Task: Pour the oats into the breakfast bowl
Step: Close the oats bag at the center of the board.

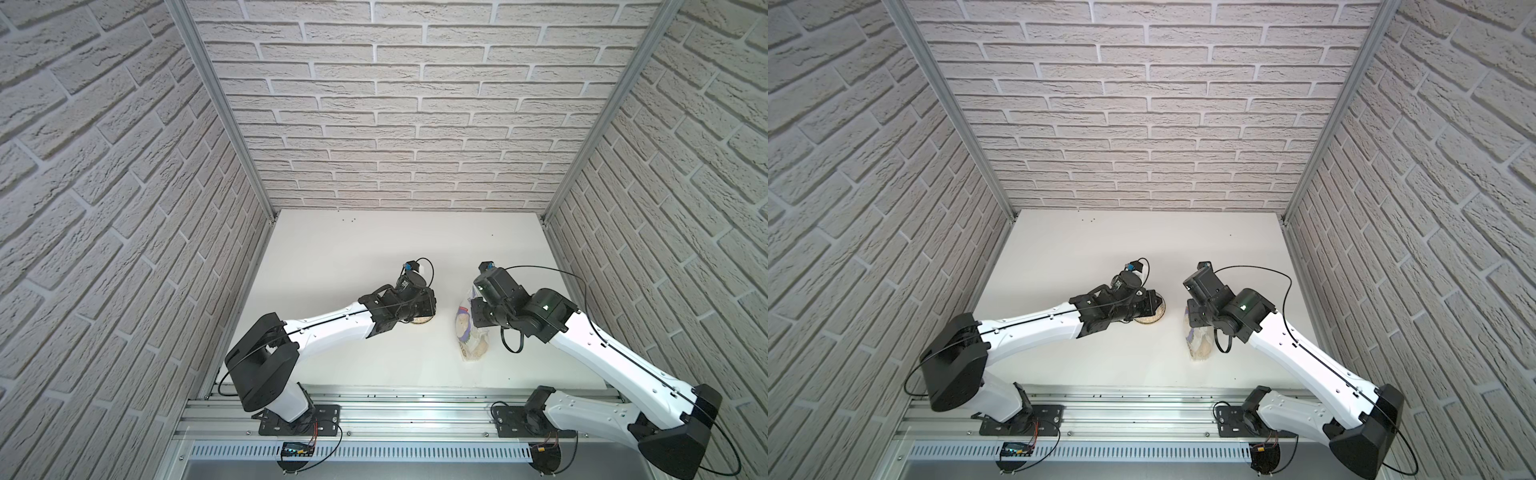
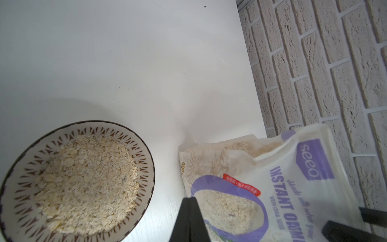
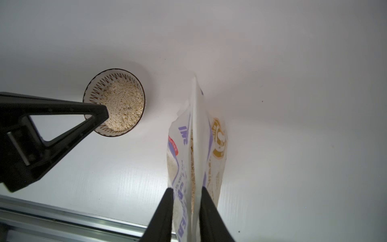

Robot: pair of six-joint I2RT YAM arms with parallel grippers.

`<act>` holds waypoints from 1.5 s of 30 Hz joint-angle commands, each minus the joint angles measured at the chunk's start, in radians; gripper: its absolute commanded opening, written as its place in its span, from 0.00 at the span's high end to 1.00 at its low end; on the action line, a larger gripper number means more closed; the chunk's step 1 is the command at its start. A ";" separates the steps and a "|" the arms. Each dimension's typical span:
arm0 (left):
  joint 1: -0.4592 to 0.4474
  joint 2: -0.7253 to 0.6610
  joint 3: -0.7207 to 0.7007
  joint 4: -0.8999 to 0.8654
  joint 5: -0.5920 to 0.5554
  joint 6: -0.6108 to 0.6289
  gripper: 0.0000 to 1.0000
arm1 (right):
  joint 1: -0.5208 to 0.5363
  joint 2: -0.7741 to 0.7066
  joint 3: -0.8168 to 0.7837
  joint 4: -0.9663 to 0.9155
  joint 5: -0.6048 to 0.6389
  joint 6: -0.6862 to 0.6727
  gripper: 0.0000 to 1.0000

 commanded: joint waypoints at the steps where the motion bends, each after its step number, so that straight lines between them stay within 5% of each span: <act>1: -0.011 0.018 0.038 0.041 0.014 0.004 1.00 | -0.002 0.037 0.028 0.027 0.066 -0.001 0.64; 6: -0.021 0.036 0.049 0.040 0.018 0.002 1.00 | -0.001 0.083 0.041 0.017 0.097 -0.007 0.71; 8: -0.023 0.039 0.051 0.041 0.019 0.001 1.00 | -0.001 0.092 0.050 0.013 0.103 -0.011 0.90; 10: -0.026 0.042 0.052 0.043 0.019 0.001 1.00 | -0.001 0.086 0.055 0.013 0.113 0.000 0.97; 19: -0.027 0.038 0.049 0.044 0.012 0.001 1.00 | -0.004 0.029 0.018 0.071 0.106 -0.003 0.96; 24: -0.026 0.032 0.048 0.043 0.012 0.003 1.00 | -0.010 0.117 0.064 0.051 0.124 -0.019 0.73; 29: -0.026 0.024 0.043 0.038 0.006 0.004 1.00 | -0.018 0.160 0.086 0.084 0.123 -0.041 0.79; 32: -0.027 0.016 0.039 0.034 -0.002 0.006 1.00 | -0.023 0.177 0.099 0.083 0.114 -0.045 0.96; 41: -0.028 -0.036 0.024 0.012 -0.067 0.061 1.00 | -0.039 0.102 0.058 0.125 0.102 -0.022 0.96; 45: -0.026 -0.075 0.017 -0.007 -0.104 0.093 1.00 | -0.051 0.136 0.062 0.127 0.103 -0.021 0.74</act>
